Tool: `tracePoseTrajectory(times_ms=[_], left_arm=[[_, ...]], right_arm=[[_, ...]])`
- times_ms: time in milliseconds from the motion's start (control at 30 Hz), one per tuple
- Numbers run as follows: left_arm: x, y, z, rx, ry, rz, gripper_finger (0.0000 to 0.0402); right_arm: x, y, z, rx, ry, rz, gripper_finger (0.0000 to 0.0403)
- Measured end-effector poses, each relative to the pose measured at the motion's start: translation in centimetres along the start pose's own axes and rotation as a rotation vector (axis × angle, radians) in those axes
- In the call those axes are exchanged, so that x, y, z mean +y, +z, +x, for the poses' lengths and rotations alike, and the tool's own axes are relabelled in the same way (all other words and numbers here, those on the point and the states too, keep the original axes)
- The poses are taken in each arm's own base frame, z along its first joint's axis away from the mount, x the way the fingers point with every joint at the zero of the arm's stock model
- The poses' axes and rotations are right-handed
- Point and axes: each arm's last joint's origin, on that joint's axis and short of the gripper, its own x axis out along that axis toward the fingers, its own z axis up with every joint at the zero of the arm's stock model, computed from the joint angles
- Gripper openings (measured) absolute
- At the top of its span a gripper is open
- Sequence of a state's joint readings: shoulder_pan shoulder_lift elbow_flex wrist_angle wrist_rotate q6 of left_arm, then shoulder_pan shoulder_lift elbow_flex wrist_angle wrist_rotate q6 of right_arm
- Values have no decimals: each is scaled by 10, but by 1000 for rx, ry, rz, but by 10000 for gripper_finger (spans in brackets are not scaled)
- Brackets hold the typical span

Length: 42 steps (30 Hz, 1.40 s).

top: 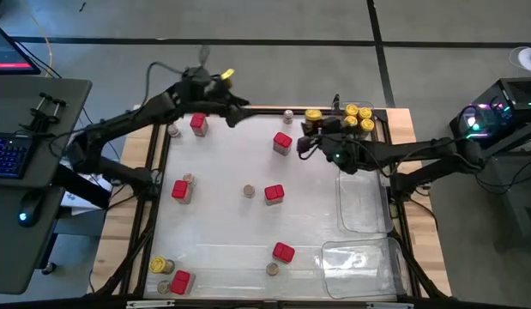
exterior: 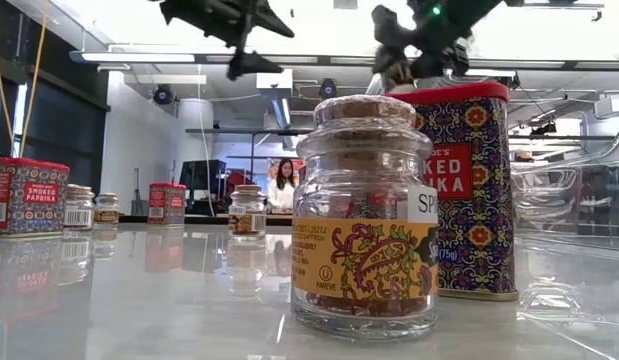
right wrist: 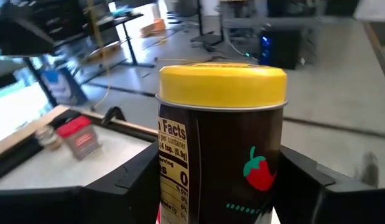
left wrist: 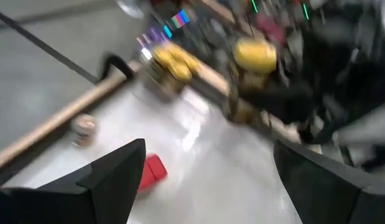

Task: Sort spices by type
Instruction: Put the yellow seasoning bottle into the top transparent bin

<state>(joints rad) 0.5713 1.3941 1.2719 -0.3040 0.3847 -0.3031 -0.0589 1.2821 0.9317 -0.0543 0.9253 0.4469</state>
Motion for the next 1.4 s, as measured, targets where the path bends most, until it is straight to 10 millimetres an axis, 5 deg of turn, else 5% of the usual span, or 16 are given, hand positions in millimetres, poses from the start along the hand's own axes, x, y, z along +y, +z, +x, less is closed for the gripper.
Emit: tracePoseTrajectory(times_ms=[233,400,633,767,1400], left_arm=[[-8,19,25,146,-85,212,341],[-32,24,26,116,-253,471,341],[-70,14,30,107,-277,756,341],[-83,3,37,150,-135,927,341],[-83,-9,37,265,-90,857,340]], right_arm=[[18,18,6,55,237,-146,227],[29,23,5,90,421,-214,227],[44,23,9,99,539,-336,227],[55,19,16,125,595,-375,227],[67,34,16,79,670,-600,227]])
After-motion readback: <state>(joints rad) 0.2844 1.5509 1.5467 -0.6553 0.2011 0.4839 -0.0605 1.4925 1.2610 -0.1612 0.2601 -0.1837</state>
